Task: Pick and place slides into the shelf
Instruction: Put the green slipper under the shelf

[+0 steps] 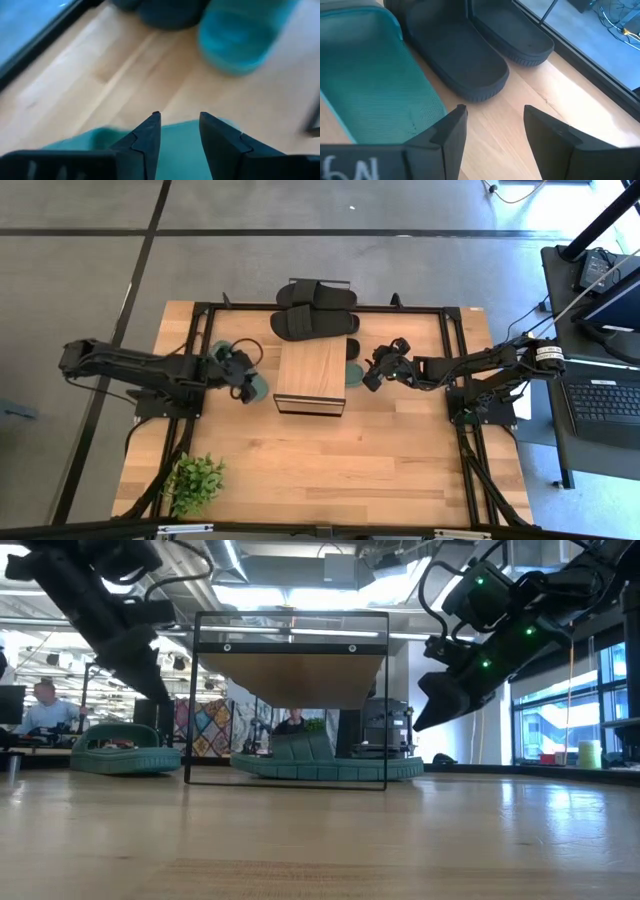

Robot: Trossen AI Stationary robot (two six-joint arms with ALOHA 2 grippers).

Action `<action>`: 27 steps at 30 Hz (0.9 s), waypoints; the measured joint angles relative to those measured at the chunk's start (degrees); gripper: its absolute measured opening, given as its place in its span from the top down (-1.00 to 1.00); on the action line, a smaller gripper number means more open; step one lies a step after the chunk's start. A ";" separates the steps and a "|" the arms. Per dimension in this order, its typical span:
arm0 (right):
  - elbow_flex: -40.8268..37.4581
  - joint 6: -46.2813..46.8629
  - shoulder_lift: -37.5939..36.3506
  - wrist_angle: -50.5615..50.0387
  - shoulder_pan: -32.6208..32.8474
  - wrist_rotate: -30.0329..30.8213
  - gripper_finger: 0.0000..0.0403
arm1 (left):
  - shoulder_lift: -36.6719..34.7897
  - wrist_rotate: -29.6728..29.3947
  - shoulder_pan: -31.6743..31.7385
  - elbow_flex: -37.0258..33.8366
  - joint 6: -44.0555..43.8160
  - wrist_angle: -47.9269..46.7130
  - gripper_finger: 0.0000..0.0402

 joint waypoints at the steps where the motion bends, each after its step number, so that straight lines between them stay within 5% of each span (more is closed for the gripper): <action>1: 0.00 0.00 0.00 0.16 0.00 0.00 0.03 | 1.26 -1.46 -0.16 0.90 -0.98 -2.00 0.37; 10: 0.00 -0.13 0.00 0.93 0.00 0.00 0.03 | 10.60 -8.97 -0.17 6.44 -14.03 -13.47 0.38; 27: 0.00 -0.15 -0.02 2.23 -2.19 0.02 0.03 | 14.54 -4.53 -0.15 6.69 -15.48 -13.82 0.38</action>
